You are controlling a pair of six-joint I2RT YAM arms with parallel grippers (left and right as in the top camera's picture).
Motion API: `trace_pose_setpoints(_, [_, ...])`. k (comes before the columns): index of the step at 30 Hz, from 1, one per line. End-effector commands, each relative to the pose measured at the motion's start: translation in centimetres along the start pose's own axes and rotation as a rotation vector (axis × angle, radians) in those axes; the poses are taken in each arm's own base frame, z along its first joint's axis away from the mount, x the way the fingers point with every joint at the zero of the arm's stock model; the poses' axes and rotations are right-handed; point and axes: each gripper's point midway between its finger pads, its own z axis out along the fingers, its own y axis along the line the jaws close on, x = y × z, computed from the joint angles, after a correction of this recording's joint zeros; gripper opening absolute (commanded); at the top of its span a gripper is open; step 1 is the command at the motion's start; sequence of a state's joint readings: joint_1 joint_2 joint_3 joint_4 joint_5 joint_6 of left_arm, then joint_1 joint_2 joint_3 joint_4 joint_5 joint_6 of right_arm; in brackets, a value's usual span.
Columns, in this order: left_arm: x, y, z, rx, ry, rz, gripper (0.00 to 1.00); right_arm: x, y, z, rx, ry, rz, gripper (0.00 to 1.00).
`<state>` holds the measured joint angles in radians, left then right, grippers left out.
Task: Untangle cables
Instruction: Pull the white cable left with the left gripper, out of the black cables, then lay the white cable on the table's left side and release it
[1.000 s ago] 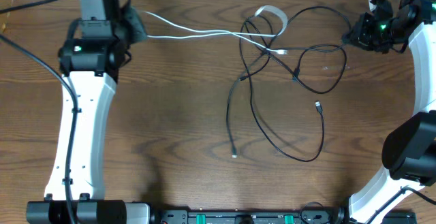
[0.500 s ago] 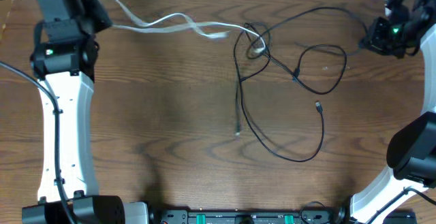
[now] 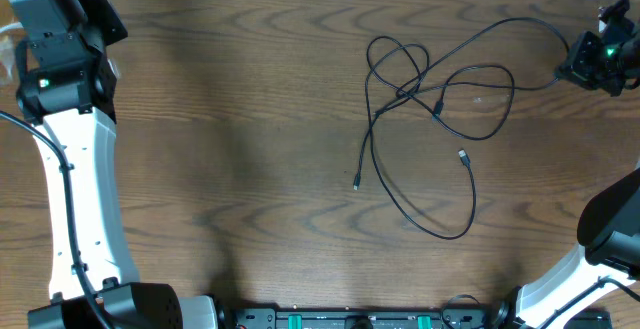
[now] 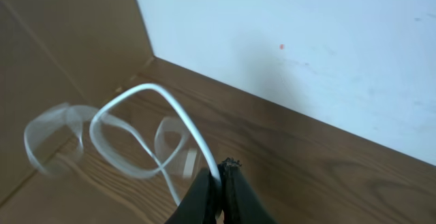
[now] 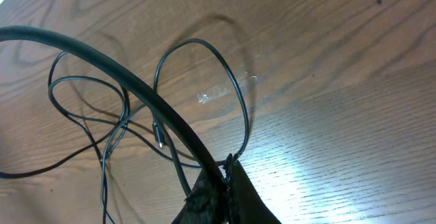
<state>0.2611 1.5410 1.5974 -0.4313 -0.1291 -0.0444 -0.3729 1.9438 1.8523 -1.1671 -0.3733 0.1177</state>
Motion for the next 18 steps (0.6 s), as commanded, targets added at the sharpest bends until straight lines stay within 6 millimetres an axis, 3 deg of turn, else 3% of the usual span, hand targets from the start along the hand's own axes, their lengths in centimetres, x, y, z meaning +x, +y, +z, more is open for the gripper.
trace_pose_setpoints(1, [-1.3, 2.5, -0.7, -0.077, -0.042, 0.042, 0.08, 0.0, 0.5, -1.3, -0.002, -0.026, -0.011, 0.01])
trace_pose_setpoints(8, [-0.4, 9.3, 1.5, -0.21, -0.005, 0.009, 0.08, 0.2, 0.5, -1.2, -0.002, -0.018, -0.009, 0.01])
trace_pose_setpoints(12, [1.5, 14.1, 3.2, -0.298, 0.051, -0.028, 0.08, 0.3, 0.5, -1.2, -0.001, -0.015, -0.009, 0.01])
trace_pose_setpoints(18, [4.8, 19.2, 4.6, -0.389, 0.136, -0.115, 0.08, 0.5, 0.5, -1.2, 0.001, -0.005, -0.006, 0.01])
